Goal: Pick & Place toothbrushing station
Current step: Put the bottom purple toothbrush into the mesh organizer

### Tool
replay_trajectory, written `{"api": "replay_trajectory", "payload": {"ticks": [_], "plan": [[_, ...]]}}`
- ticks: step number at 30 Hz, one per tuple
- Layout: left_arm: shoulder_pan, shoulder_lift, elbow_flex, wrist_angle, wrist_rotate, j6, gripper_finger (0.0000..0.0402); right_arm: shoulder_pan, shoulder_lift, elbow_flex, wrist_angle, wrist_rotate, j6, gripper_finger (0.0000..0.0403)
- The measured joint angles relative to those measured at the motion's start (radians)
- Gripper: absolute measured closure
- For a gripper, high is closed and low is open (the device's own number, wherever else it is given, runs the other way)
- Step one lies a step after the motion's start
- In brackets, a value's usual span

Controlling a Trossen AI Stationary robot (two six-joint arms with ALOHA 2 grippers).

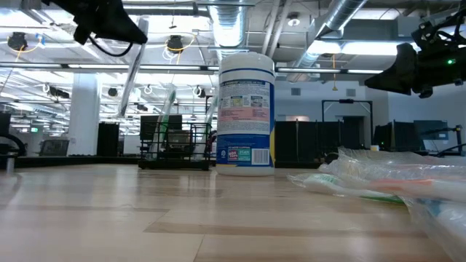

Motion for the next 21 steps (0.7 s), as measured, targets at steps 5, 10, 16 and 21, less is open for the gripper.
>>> {"api": "replay_trajectory", "payload": {"ticks": [5, 10, 16, 21], "plan": [[0.030, 0.000, 0.000, 0.081, -0.031, 0.112, 0.0393, -0.001, 0.000, 0.000, 0.000, 0.000, 0.000, 0.0334], [0.091, 0.000, 0.000, 0.141, -0.056, 0.231, 0.0394, -0.001, 0.000, 0.000, 0.000, 0.000, 0.000, 0.0334], [0.191, 0.000, 0.000, 0.166, -0.057, 0.305, 0.0395, -0.001, 0.000, 0.000, 0.000, 0.000, 0.000, 0.0334], [0.276, 0.000, 0.000, 0.181, -0.047, 0.326, 0.0395, -0.001, 0.000, 0.000, 0.000, 0.000, 0.000, 0.0334]]}}
